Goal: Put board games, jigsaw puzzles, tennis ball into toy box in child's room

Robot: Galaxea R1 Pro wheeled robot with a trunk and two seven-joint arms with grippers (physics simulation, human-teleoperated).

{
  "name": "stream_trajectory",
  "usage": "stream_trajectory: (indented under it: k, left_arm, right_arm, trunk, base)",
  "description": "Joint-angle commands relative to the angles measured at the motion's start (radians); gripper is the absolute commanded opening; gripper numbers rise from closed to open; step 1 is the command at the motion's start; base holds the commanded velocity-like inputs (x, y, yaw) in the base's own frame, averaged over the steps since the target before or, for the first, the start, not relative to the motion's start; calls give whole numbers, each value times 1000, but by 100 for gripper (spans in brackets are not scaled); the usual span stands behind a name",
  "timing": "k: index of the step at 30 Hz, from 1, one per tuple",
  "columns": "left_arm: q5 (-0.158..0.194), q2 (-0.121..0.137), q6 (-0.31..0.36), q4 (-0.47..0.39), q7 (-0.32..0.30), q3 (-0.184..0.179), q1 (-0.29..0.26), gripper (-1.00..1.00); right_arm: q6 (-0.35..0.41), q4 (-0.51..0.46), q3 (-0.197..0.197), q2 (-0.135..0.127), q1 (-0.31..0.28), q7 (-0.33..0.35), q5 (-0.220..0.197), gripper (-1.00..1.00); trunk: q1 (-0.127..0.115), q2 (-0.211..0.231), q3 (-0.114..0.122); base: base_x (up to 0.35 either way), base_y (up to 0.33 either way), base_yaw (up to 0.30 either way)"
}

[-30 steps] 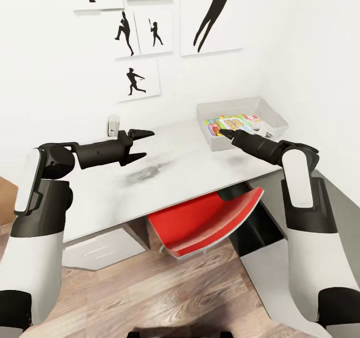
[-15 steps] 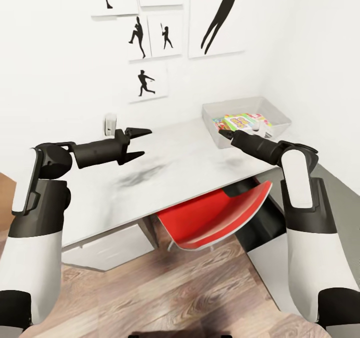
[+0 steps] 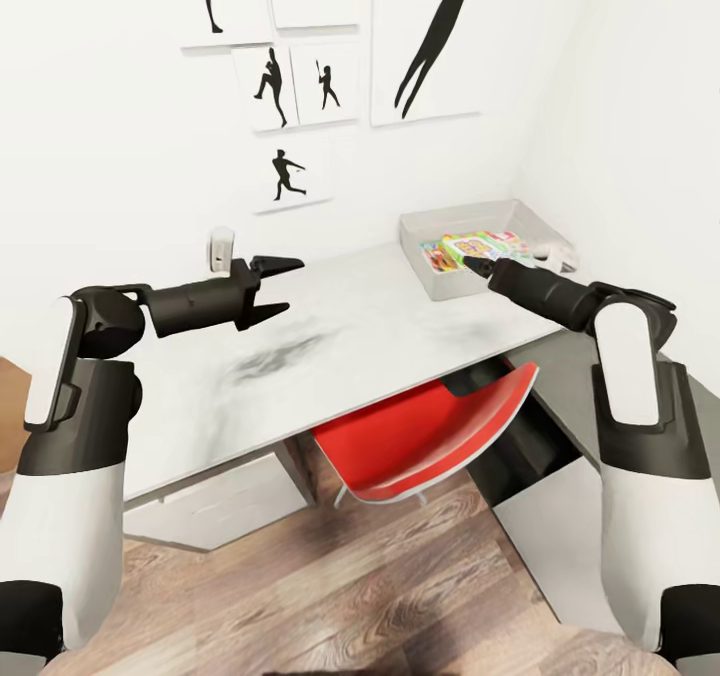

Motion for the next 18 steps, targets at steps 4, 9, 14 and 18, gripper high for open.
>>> stream_trajectory:
  k: [4, 9, 14, 18]
  left_arm:
    - [7, -5, 1, -1, 14, -6, 11, 100]
    - [3, -9, 2, -1, 16, -11, 16, 100]
    - [0, -11, 3, -1, 17, -25, 18, 100]
    - [-2, -12, 3, -1, 17, -32, 19, 100]
  right_arm:
    - [4, -6, -48, -116, 78, 85, -12, 100]
    - [3, -7, -121, -174, 151, 179, -12, 100]
    - [0, -7, -177, -218, 201, 234, -11, 100]
    - [-2, -7, -197, -236, 219, 252, -11, 100]
  trunk:
    - [1, -2, 5]
    - [1, -2, 13]
    - [1, -2, 21]
    - [1, -2, 27]
  base:
    - [0, 1, -3]
    - [0, 0, -1]
    - [-44, 1, 0]
    - [-155, 28, 0]
